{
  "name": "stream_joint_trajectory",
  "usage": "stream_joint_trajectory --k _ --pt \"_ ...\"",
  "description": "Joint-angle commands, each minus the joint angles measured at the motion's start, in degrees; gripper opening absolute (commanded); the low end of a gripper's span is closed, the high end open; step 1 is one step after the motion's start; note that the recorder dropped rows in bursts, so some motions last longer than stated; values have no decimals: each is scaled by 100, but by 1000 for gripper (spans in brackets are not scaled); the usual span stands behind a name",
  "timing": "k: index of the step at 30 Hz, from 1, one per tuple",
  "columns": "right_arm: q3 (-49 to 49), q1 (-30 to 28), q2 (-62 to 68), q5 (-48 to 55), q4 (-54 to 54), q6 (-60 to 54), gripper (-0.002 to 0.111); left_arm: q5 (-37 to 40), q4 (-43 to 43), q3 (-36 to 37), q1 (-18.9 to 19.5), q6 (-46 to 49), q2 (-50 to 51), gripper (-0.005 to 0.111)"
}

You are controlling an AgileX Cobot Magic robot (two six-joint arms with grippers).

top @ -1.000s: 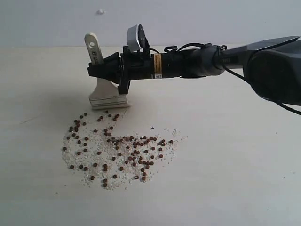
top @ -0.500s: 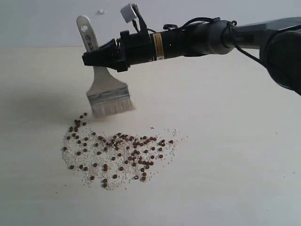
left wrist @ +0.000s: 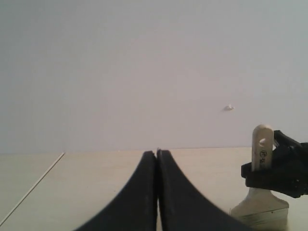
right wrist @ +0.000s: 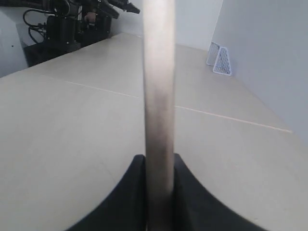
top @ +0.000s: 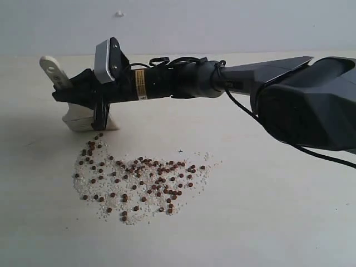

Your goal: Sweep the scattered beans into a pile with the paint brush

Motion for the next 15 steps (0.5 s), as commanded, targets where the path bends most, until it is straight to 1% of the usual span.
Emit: stream_joint_trajectory --k 1,4,7,9,12,15 --pt "-313 9 30 -147 -1244 1332 0 -1 -48 19 -34 13 -31 0" --pt "-487 9 30 -483 -2074 2517 0 -1 -48 19 -34 13 -31 0" --pt "-547 9 30 -741 -2439 3187 0 -1 -48 19 -34 13 -31 0" --pt "-547 9 30 -741 -2444 3404 0 -1 -48 19 -34 13 -31 0" --pt "-547 9 2 -741 -2444 4223 0 -1 -48 19 -34 13 -31 0" --pt "-547 9 -33 -741 -2444 4596 0 -1 -48 19 -34 13 -31 0"
